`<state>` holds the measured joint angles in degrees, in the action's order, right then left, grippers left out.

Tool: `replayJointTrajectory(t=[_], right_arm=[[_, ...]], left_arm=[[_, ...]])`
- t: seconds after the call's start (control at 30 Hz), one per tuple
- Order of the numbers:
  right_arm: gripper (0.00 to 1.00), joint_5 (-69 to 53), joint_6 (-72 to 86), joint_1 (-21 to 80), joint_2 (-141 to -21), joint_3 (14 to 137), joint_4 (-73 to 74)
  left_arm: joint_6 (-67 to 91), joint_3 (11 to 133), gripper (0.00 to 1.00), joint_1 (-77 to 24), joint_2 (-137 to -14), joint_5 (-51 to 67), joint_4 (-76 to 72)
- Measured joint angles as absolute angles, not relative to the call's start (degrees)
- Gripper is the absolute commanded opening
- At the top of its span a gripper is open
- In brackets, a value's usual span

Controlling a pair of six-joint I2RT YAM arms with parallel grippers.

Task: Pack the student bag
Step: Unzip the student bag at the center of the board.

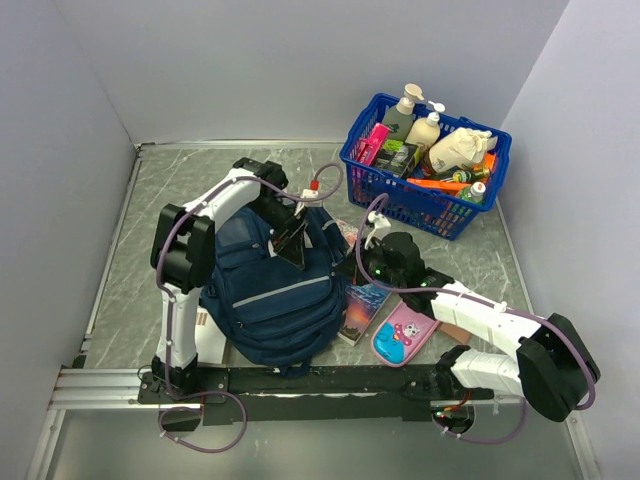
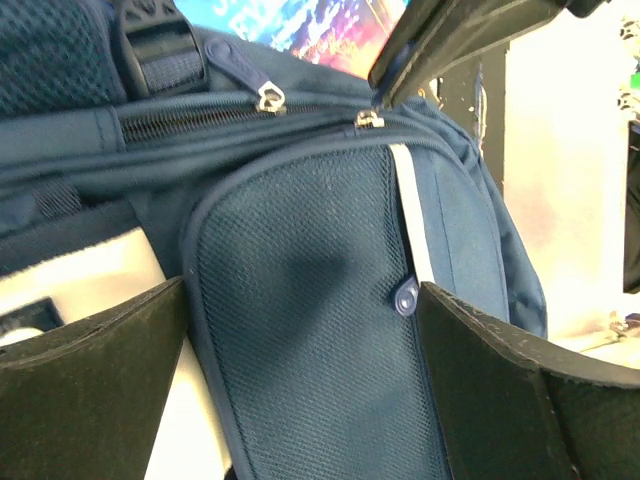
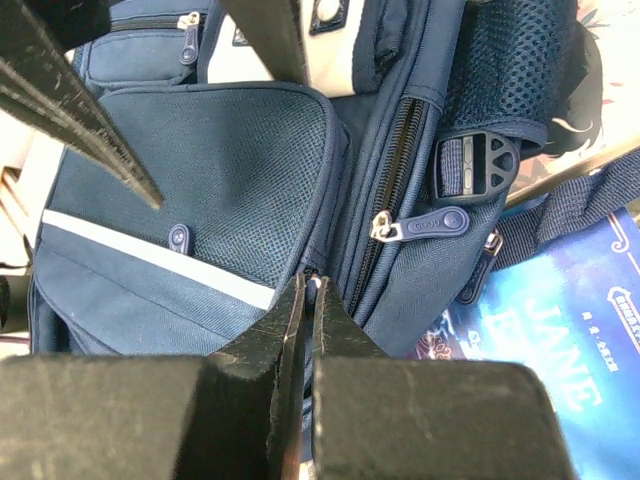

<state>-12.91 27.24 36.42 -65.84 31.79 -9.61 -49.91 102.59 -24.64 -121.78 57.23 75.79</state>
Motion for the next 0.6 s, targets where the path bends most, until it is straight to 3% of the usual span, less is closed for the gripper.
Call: replayJointTrajectory(t=[0.13,0.2,0.3,0.33,0.37,0.6], right_arm=[[0.0,-12.7,27.3,36.9,-65.8,31.7,-10.2],[0.0,-12.7,27.3,37.0,-65.8,31.7,-10.2],[0.0,-13.1,27.3,37.4,-65.8,31.6,-9.3],[0.0,-13.4,27.3,37.6,-65.8,31.5,-8.8],[0.0,-14.0,27.3,37.8,-65.8,31.5,-7.9],[0.0,-13.5,27.3,38.0,-65.8,31.4,-6.8]], left_arm=[[-48.7,102.4,0.7,-25.1,-121.8,57.4,72.9],[-48.9,101.4,0.63,-25.9,-121.8,56.9,71.4],[-50.2,99.0,0.35,-27.3,-121.6,54.9,68.3],[-50.2,98.2,0.12,-27.7,-121.6,54.2,67.3],[-50.2,97.4,0.01,-28.0,-121.5,53.6,65.9],[-45.1,98.9,0.01,-28.4,-121.2,51.3,64.3]])
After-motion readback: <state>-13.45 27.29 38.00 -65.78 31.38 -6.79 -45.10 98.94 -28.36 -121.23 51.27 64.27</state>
